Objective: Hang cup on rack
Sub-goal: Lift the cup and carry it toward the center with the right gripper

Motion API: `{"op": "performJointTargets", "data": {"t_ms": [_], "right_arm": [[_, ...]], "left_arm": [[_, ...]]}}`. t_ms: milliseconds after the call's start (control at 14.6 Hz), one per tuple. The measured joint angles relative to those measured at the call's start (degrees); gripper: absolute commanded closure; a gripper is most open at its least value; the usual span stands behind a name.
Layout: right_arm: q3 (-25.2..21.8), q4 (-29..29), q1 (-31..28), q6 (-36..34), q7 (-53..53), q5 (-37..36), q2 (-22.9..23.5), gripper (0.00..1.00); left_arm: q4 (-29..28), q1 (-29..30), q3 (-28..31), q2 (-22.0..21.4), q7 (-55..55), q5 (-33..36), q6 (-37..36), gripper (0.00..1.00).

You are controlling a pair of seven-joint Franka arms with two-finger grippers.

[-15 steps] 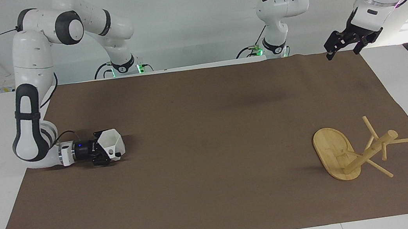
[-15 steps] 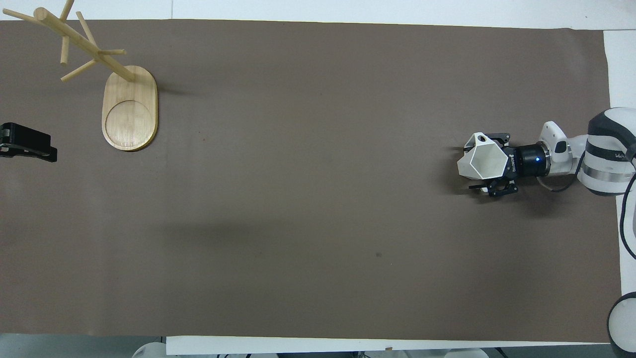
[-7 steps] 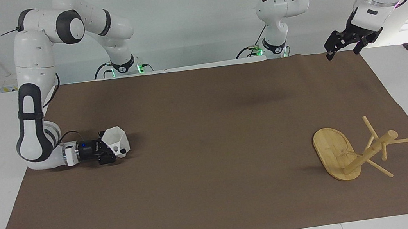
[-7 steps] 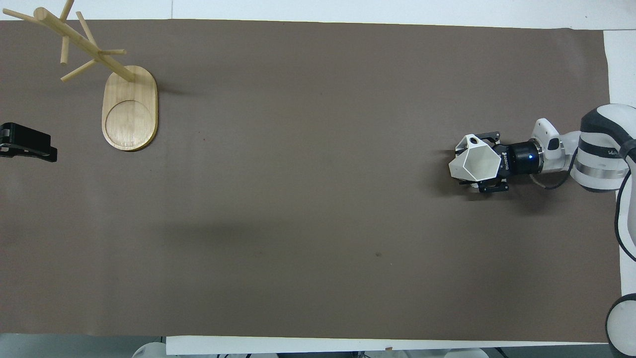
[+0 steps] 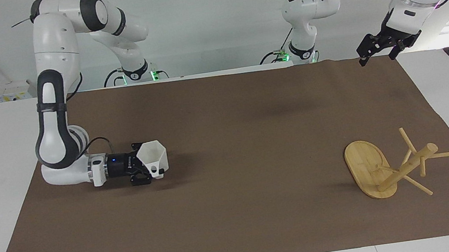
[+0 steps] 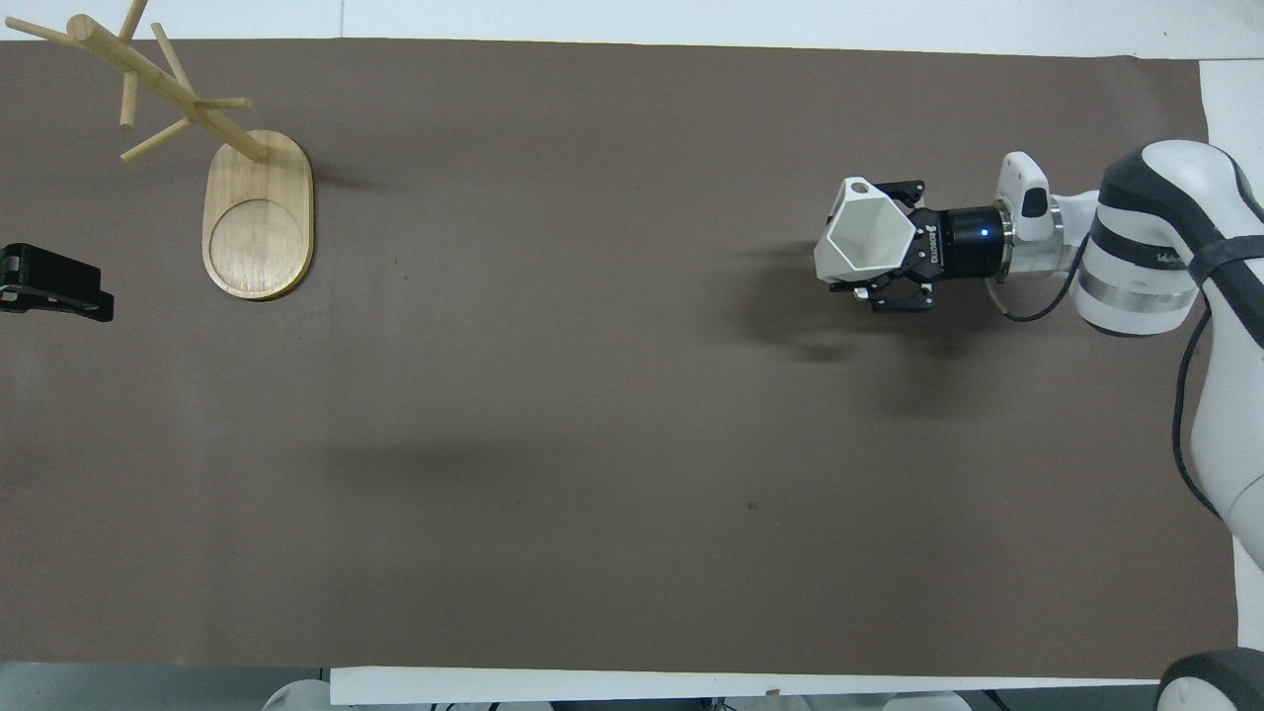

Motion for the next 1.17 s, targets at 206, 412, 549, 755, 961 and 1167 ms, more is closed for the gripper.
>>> {"op": "performJointTargets", "data": {"t_ms": [206, 412, 549, 755, 961, 1167], "right_arm": [[0.1, 0.1, 11.4, 11.5, 6.2, 13.2, 0.0, 0.80], [0.1, 2.7, 21.9, 25.9, 10.1, 19.0, 0.0, 0.80], [0.1, 4.8, 26.9, 33.8, 14.2, 19.7, 0.0, 0.80], [0.1, 6.7, 31.5, 40.9, 16.2, 21.6, 0.7, 0.80], [0.1, 7.2, 32.5, 41.4, 16.2, 24.5, 1.5, 0.80], [0.1, 7.5, 33.6, 41.3, 15.7, 25.1, 1.6, 0.80]], "left_arm": [[0.0, 0.0, 0.0, 0.0, 0.0, 0.0, 0.0, 0.00], [0.0, 0.0, 0.0, 0.0, 0.0, 0.0, 0.0, 0.00], [0.0, 0.0, 0.0, 0.0, 0.0, 0.0, 0.0, 0.00], [0.0, 0.0, 0.0, 0.0, 0.0, 0.0, 0.0, 0.00], [0.0, 0.0, -0.1, 0.0, 0.0, 0.0, 0.0, 0.00], [-0.2, -0.2, -0.5, 0.0, -0.1, 0.0, 0.3, 0.00]]}}
